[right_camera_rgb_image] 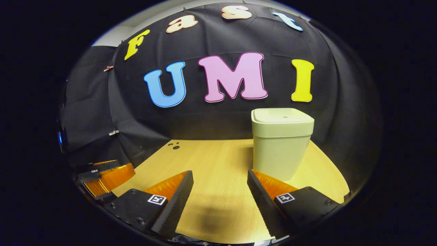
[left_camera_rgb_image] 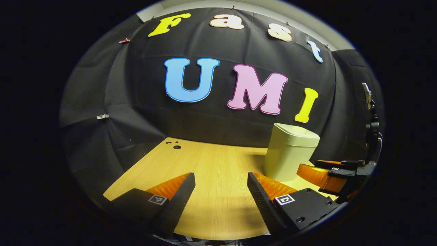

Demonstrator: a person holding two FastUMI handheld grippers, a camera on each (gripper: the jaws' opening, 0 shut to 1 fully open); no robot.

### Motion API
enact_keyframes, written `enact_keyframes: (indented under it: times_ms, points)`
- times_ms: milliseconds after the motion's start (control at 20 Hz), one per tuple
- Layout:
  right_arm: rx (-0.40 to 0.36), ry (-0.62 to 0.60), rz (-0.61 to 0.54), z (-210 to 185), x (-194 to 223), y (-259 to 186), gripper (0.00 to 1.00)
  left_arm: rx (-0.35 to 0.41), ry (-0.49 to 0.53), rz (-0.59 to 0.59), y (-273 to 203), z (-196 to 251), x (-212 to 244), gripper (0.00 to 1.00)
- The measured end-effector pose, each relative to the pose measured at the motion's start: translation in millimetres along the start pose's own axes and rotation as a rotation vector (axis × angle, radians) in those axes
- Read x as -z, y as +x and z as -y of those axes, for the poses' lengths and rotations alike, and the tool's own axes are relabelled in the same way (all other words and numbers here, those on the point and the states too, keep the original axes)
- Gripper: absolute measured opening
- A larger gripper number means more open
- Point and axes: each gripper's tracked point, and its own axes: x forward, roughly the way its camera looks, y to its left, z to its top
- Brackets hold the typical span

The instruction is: Press the lid of the desktop garbage bin to open it, pick up the crumpled paper on the desktop and throw it into the bin, then pick up the pop can on the desktop and drop it into the bin, and finally close the garbage bin lid.

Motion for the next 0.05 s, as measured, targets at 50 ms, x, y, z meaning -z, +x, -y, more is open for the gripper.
enact_keyframes:
  times_ms: [50]
  points:
    - [0.002,-0.002,-0.007,0.3,2.1,0.5,1.00,-0.004,-0.003,0.001,-0.3,-1.7,1.1,0.99]
